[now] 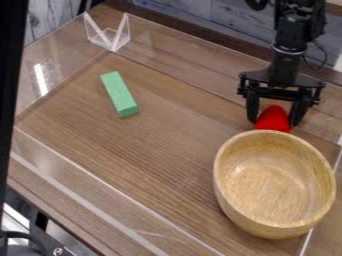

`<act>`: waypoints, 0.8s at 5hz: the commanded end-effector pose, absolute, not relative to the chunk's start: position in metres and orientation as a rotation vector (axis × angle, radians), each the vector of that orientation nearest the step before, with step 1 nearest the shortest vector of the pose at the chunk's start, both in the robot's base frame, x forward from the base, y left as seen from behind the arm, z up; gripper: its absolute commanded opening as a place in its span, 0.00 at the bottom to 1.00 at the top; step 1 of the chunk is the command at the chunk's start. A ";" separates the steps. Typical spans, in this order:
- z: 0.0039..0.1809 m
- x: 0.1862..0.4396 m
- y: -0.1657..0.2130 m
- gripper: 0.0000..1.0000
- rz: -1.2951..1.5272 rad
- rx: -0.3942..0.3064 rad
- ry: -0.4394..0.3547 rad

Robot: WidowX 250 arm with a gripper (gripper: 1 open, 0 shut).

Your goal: Move the red object to the right side of the table

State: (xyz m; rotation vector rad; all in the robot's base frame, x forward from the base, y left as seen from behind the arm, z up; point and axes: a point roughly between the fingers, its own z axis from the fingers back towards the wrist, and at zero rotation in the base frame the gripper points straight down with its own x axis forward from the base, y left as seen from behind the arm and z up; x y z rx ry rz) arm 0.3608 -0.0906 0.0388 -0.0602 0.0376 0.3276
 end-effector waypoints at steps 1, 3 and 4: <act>0.056 0.364 -0.098 1.00 0.307 -0.072 -0.018; 0.055 0.364 -0.103 1.00 0.299 -0.071 -0.036; 0.057 0.364 -0.104 1.00 0.295 -0.067 -0.048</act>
